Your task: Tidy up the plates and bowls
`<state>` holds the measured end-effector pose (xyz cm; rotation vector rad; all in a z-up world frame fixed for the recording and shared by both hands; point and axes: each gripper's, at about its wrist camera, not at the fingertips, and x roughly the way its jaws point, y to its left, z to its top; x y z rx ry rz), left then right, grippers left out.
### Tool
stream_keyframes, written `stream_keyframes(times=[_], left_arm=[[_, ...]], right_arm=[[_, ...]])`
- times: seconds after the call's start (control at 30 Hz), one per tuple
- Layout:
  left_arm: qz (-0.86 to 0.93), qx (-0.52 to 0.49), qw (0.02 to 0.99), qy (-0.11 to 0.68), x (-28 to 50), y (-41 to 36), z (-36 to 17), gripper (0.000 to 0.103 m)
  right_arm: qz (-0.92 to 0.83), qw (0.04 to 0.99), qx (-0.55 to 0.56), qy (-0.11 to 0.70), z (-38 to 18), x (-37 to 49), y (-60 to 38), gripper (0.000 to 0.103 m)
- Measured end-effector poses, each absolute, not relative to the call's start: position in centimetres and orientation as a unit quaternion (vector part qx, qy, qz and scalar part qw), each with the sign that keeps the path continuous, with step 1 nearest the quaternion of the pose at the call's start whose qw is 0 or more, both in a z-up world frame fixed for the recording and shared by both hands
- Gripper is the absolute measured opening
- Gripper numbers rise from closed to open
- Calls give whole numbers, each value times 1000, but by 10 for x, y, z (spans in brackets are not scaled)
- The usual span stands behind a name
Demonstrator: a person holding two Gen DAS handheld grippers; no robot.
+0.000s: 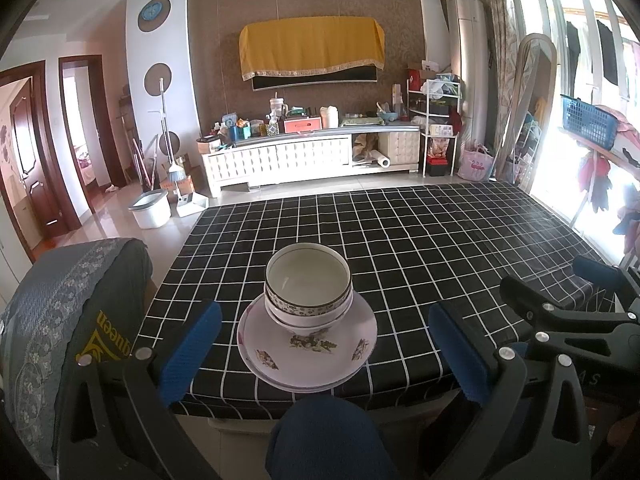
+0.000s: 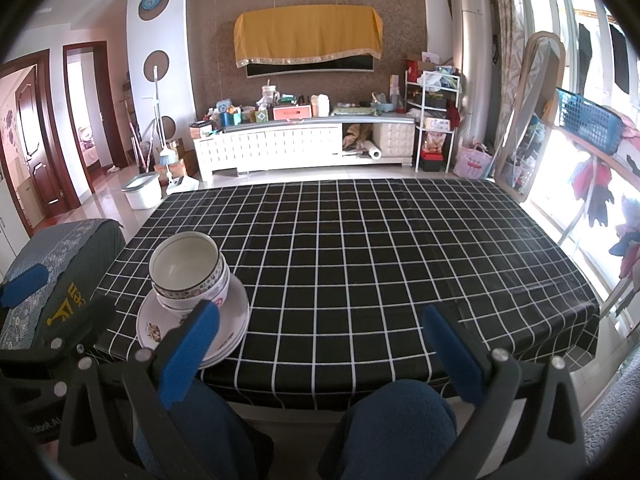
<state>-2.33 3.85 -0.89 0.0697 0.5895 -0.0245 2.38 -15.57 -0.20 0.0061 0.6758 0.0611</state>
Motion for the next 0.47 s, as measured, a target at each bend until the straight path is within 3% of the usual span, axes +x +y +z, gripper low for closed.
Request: stream_keyframes(times=[0.47], left_arm=[[-15, 36, 956, 292, -24, 40, -9, 103]], right_arm=[[30, 943, 3, 332, -2, 24, -156, 103]])
